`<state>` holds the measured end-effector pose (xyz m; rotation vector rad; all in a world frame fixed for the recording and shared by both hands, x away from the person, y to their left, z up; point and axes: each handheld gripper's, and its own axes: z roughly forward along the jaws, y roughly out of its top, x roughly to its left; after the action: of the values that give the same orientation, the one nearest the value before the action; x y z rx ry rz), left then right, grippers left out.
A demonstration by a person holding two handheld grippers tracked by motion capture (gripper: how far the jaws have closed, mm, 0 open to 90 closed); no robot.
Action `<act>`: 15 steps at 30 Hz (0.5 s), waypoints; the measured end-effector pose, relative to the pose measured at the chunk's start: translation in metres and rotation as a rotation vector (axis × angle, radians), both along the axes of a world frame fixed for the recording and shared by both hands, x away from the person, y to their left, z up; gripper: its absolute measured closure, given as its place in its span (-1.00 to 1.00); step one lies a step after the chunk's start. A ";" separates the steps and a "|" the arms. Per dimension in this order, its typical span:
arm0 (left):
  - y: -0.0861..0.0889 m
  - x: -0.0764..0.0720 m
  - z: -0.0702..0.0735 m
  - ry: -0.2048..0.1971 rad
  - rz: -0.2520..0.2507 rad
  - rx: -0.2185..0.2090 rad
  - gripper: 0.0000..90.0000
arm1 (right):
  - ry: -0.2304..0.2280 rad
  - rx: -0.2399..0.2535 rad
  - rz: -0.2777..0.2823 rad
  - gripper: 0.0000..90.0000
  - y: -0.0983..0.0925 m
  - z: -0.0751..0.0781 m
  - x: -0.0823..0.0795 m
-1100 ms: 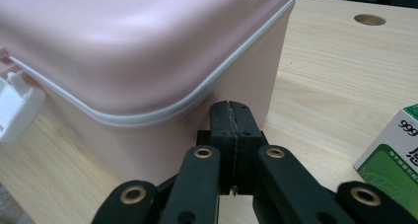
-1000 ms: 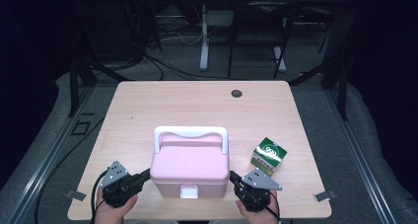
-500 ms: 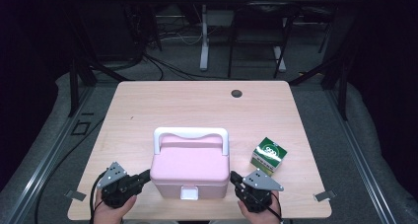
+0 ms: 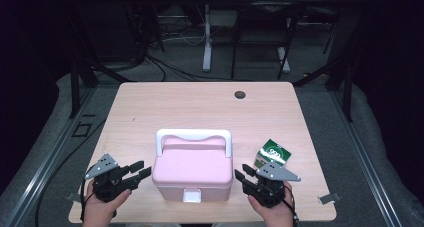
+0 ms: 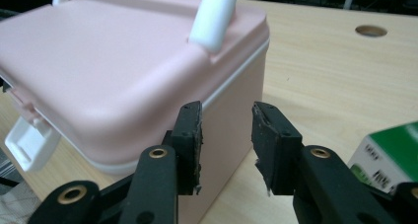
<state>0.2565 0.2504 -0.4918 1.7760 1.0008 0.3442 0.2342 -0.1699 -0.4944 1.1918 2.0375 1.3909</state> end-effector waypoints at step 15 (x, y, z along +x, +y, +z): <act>-0.007 0.022 0.037 -0.015 -0.043 -0.008 0.14 | 0.009 0.026 0.083 0.33 0.005 0.042 0.023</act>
<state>0.2786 0.2437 -0.4545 1.7823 0.9509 0.3264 0.2568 -0.1650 -0.4520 1.1378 2.1030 1.4567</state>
